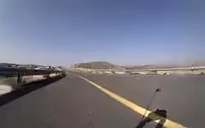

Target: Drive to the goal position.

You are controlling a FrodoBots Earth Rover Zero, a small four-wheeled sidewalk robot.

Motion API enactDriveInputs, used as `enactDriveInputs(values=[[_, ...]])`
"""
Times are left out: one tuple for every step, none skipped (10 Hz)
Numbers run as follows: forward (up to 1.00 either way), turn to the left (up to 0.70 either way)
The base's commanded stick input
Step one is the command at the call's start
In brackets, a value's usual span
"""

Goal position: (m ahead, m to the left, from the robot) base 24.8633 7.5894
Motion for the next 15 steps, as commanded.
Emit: enactDriveInputs(values=[[0.85, 0.0], [0.85, 0.0], [0.85, 0.0], [0.85, 0.0], [0.85, 0.0], [0.85, 0.32], [0.85, 0.33], [0.85, 0.24], [0.85, 0.09], [0.85, 0.0], [0.85, 0.0], [0.85, 0.0], [0.85, 0.0], [0.85, 0.0], [0.85, 0.0]])
